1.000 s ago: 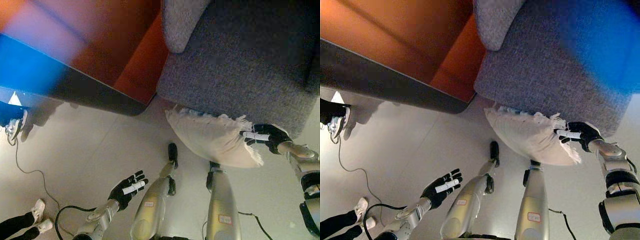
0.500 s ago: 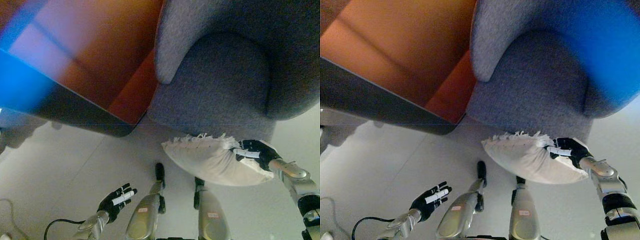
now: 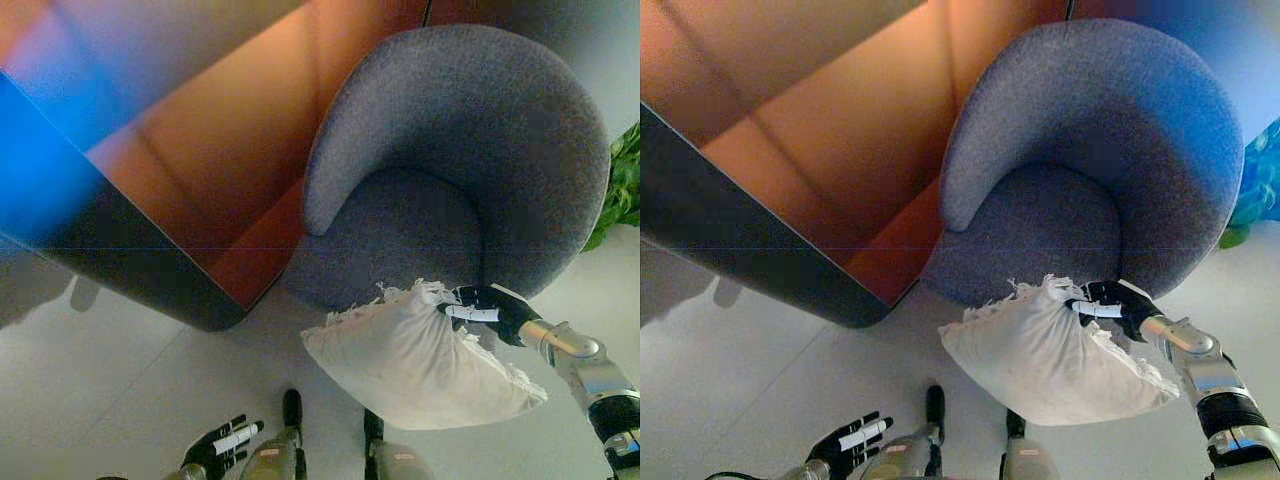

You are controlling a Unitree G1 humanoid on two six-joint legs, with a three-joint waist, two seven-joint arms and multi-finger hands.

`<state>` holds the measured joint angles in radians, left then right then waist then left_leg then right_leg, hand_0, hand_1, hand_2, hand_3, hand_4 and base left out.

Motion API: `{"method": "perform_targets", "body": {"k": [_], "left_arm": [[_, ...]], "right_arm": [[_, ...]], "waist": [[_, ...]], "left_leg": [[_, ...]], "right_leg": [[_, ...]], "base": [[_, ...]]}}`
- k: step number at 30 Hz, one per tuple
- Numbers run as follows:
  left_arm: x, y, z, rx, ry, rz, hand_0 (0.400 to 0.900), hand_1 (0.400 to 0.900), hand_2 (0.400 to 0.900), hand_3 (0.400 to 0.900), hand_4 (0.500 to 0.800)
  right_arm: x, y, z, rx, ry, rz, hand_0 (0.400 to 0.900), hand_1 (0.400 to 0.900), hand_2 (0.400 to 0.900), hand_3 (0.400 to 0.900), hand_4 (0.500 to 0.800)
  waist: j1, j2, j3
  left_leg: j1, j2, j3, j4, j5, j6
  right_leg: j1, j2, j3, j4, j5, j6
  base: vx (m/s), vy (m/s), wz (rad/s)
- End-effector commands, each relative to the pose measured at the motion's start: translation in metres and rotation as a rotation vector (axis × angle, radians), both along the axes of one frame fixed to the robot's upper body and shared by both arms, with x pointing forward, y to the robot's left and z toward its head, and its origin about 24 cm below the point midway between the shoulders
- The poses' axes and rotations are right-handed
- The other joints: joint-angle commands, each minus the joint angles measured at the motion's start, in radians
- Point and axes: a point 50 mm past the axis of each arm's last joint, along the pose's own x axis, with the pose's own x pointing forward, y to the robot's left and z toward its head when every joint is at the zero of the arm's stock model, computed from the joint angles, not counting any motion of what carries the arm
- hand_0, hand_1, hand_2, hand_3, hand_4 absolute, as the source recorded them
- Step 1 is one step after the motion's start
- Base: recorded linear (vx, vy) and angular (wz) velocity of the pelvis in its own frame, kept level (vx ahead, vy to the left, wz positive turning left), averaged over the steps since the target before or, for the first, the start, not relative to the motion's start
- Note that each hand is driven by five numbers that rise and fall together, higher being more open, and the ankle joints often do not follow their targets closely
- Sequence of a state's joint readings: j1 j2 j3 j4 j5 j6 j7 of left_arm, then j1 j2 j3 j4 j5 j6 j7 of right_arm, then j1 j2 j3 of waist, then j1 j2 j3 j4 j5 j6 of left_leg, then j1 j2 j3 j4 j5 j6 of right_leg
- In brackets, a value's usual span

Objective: Pick up the pillow and put it on the sofa.

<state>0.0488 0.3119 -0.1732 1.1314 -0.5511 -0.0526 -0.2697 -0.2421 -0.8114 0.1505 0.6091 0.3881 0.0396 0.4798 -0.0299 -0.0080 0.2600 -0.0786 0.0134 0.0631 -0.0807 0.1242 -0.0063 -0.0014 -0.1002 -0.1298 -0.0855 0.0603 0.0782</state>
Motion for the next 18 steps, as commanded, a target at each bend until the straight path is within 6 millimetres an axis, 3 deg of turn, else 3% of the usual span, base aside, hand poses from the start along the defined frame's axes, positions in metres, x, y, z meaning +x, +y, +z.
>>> {"method": "perform_targets", "body": {"k": [1, 3, 4, 8, 14, 18], "left_arm": [[-0.026, 0.01, -0.006, 0.05, 0.114, -0.016, 0.9, 0.9, 0.9, 0.9, 0.8], [-0.029, 0.012, -0.006, 0.058, 0.139, -0.018, 0.9, 0.9, 0.9, 0.9, 0.8], [-0.03, 0.012, -0.006, 0.056, 0.141, -0.016, 0.9, 0.9, 0.9, 0.9, 0.8], [-0.037, 0.014, -0.008, 0.067, 0.183, -0.032, 0.9, 0.9, 0.9, 0.9, 0.8], [-0.049, 0.023, -0.007, 0.092, 0.229, -0.036, 0.9, 0.9, 0.9, 0.9, 0.8], [-0.055, 0.025, -0.007, 0.099, 0.243, -0.041, 0.9, 0.9, 0.9, 0.9, 0.8]], "right_arm": [[0.039, -0.018, 0.128, 0.028, -0.442, 0.004, 0.4, 0.4, 0.4, 0.4, 0.5], [0.045, -0.026, 0.154, 0.009, -0.457, -0.012, 0.4, 0.4, 0.4, 0.4, 0.5], [0.047, -0.027, 0.158, 0.005, -0.461, -0.015, 0.4, 0.4, 0.4, 0.4, 0.5], [0.052, -0.053, 0.205, 0.003, -0.448, -0.12, 0.4, 0.4, 0.4, 0.4, 0.5], [0.054, -0.065, 0.241, 0.035, -0.468, -0.215, 0.4, 0.4, 0.4, 0.4, 0.5], [0.06, -0.061, 0.261, 0.031, -0.496, -0.25, 0.4, 0.4, 0.4, 0.4, 0.5]], "waist": [[0.016, -0.058, -0.127], [0.027, -0.07, -0.147], [0.026, -0.07, -0.148], [0.058, -0.091, -0.175], [0.091, -0.104, -0.175], [0.106, -0.106, -0.167]], "left_leg": [[0.086, -0.028, 0.063, 0.061, -0.193, -0.03], [0.103, -0.029, 0.062, 0.054, -0.196, -0.03], [0.107, -0.029, 0.062, 0.052, -0.196, -0.03], [0.127, -0.03, 0.051, 0.042, -0.197, -0.03], [0.124, -0.031, 0.035, 0.035, -0.189, -0.03], [0.119, -0.034, 0.022, 0.027, -0.183, -0.03]], "right_leg": [[-0.028, 0.02, -0.035, 0.088, -0.067, 0.016], [-0.009, 0.022, -0.038, 0.079, -0.065, 0.017], [-0.006, 0.022, -0.039, 0.077, -0.065, 0.017], [0.02, 0.028, -0.043, 0.065, -0.062, 0.017], [0.03, 0.035, -0.047, 0.048, -0.054, 0.016], [0.034, 0.039, -0.048, 0.035, -0.05, 0.014]], "base": [[0.14, -0.019, 0.01], [0.14, -0.017, 0.02], [0.11, -0.017, 0.03], [0.13, -0.032, 0.07], [0.07, -0.043, 0.13], [0.04, -0.037, 0.1]]}}
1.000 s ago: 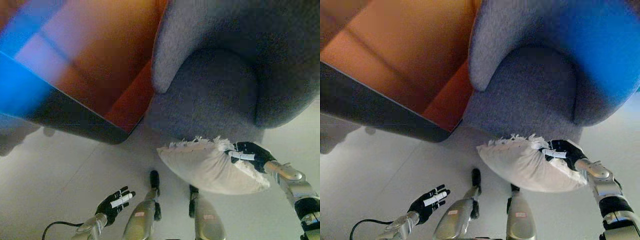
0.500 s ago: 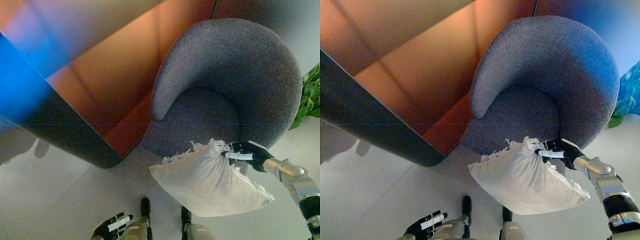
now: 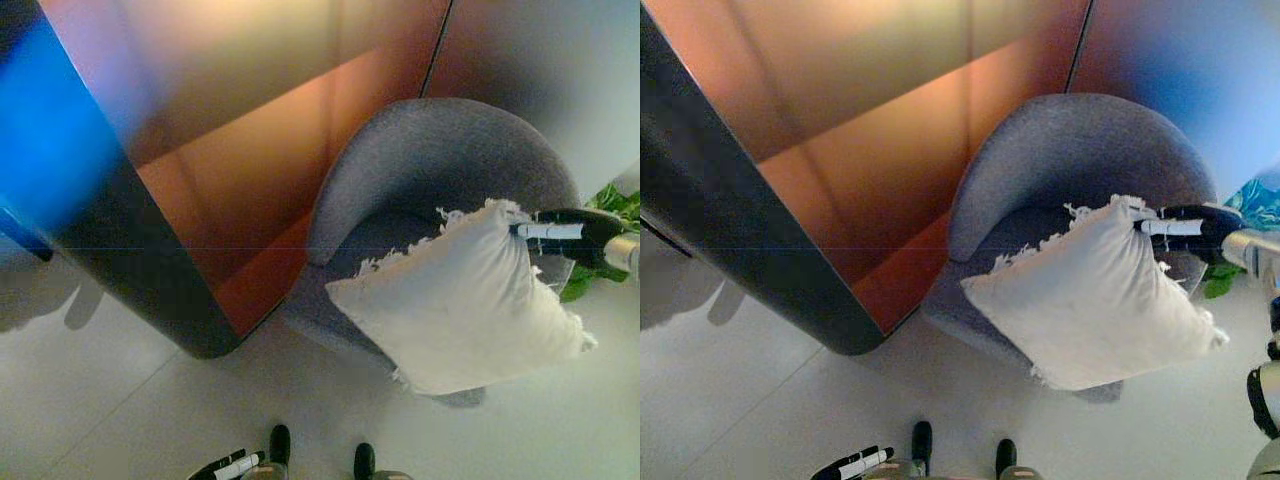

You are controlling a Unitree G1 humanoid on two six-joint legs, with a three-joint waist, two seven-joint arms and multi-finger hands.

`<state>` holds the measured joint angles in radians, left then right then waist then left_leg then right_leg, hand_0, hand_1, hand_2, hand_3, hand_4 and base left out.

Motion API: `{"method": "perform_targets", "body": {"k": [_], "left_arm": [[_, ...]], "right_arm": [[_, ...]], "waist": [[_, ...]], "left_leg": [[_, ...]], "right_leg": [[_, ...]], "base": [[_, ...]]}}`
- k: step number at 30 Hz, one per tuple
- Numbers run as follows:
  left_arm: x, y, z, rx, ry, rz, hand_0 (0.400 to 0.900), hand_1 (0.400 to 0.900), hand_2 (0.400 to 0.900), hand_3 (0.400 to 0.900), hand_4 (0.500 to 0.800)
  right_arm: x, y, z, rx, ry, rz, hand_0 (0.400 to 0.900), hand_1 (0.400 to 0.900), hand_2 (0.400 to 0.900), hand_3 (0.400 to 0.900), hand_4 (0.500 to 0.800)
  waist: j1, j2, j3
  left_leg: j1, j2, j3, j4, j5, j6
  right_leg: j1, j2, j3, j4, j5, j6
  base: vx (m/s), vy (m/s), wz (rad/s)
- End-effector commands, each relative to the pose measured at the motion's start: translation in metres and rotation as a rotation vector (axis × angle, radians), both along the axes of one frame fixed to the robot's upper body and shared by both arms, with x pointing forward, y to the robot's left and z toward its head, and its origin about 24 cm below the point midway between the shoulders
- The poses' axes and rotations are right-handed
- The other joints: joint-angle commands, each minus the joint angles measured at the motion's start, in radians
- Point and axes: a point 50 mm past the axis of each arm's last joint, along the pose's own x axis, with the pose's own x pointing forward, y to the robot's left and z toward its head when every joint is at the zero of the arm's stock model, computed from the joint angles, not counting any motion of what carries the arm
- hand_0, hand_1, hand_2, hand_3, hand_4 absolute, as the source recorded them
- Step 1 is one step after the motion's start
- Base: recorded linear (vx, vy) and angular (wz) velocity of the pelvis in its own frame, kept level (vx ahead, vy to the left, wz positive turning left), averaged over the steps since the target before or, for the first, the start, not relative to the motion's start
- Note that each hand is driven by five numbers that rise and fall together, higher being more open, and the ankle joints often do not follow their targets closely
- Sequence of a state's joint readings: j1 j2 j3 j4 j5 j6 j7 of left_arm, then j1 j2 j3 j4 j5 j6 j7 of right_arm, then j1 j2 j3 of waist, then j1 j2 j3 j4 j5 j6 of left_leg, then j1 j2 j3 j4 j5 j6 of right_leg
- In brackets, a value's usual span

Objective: Pick up the pillow and put it on the sofa.

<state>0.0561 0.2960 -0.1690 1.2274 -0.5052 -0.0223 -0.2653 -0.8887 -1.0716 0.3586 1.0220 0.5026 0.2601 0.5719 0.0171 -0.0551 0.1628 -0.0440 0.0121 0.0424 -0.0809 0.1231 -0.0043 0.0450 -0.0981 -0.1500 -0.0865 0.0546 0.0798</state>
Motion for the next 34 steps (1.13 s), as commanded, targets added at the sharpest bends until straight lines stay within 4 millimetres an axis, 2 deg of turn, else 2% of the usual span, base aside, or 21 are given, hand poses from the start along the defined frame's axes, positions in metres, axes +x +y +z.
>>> {"method": "perform_targets", "body": {"k": [1, 4, 9, 11, 12, 22, 30, 34], "left_arm": [[-0.029, 0.026, 0.002, 0.088, 0.109, -0.044, 0.9, 0.9, 0.9, 0.9, 0.8], [-0.029, 0.026, 0.002, 0.087, 0.11, -0.045, 0.9, 0.9, 0.9, 0.9, 0.8], [-0.026, 0.025, 0.002, 0.081, 0.107, -0.055, 0.9, 0.9, 0.9, 0.9, 0.8], [-0.021, 0.025, 0.003, 0.074, 0.094, -0.057, 0.9, 0.9, 0.9, 0.9, 0.8], [-0.019, 0.024, 0.003, 0.071, 0.087, -0.055, 0.9, 0.9, 0.9, 0.9, 0.8], [-0.007, 0.025, 0.005, 0.076, 0.041, -0.057, 0.9, 0.9, 0.9, 0.9, 0.8], [-0.006, 0.024, 0.005, 0.087, 0.034, -0.071, 0.9, 0.9, 0.9, 0.9, 0.8], [-0.007, 0.024, 0.005, 0.082, 0.034, -0.059, 0.9, 0.9, 0.9, 0.9, 0.8]], "right_arm": [[0.007, 0.006, 0.118, 0.033, -0.421, -0.012, 0.4, 0.4, 0.4, 0.4, 0.5], [0.009, 0.007, 0.125, 0.038, -0.418, -0.036, 0.4, 0.4, 0.4, 0.4, 0.5], [0.016, 0.013, 0.123, 0.035, -0.364, -0.063, 0.4, 0.4, 0.4, 0.4, 0.5], [0.018, 0.011, 0.118, 0.044, -0.347, -0.146, 0.4, 0.4, 0.4, 0.4, 0.5], [0.018, 0.008, 0.114, 0.049, -0.331, -0.174, 0.9, 0.9, 0.9, 0.9, 0.8], [0.011, -0.005, 0.111, 0.051, -0.313, -0.264, 0.9, 0.9, 0.9, 0.9, 0.8], [-0.004, -0.023, 0.101, 0.078, -0.283, -0.3, 0.9, 0.9, 0.9, 0.9, 0.8], [-0.009, -0.029, 0.09, 0.084, -0.264, -0.279, 0.9, 0.9, 0.9, 0.9, 0.8]], "waist": [[0.063, -0.06, -0.069], [0.071, -0.061, -0.07], [0.087, -0.06, -0.062], [0.094, -0.055, -0.052], [0.096, -0.051, -0.046], [0.108, -0.033, -0.005], [0.095, -0.037, -0.023], [0.083, -0.037, -0.041]], "left_leg": [[0.084, -0.034, 0.039, 0.025, -0.181, -0.032], [0.082, -0.035, 0.031, 0.02, -0.179, -0.033], [0.069, -0.036, 0.021, 0.019, -0.172, -0.035], [0.059, -0.036, 0.018, 0.018, -0.168, -0.035], [0.054, -0.036, 0.017, 0.019, -0.168, -0.036], [0.015, -0.039, 0.003, 0.012, -0.158, -0.043], [0.034, -0.036, 0.012, 0.009, -0.165, -0.044], [0.046, -0.035, 0.02, 0.008, -0.169, -0.045]], "right_leg": [[-0.011, 0.038, -0.028, 0.033, -0.044, 0.012], [-0.009, 0.041, -0.03, 0.026, -0.043, 0.01], [-0.014, 0.042, -0.034, 0.02, -0.041, 0.008], [-0.022, 0.043, -0.035, 0.019, -0.039, 0.007], [-0.025, 0.044, -0.036, 0.019, -0.04, 0.007], [-0.059, 0.042, -0.044, 0.013, -0.037, 0.005], [-0.048, 0.039, -0.045, 0.011, -0.041, 0.006], [-0.041, 0.038, -0.04, 0.01, -0.044, 0.006]], "base": [[0.04, -0.04, 0.09], [0.05, -0.042, 0.08], [0.03, -0.04, 0.08], [-0.04, -0.03, 0.06], [-0.06, -0.027, 0.08], [-0.08, -0.011, 0.04], [-0.01, 0.002, -0.06], [-0.01, 0.024, -0.04]]}}
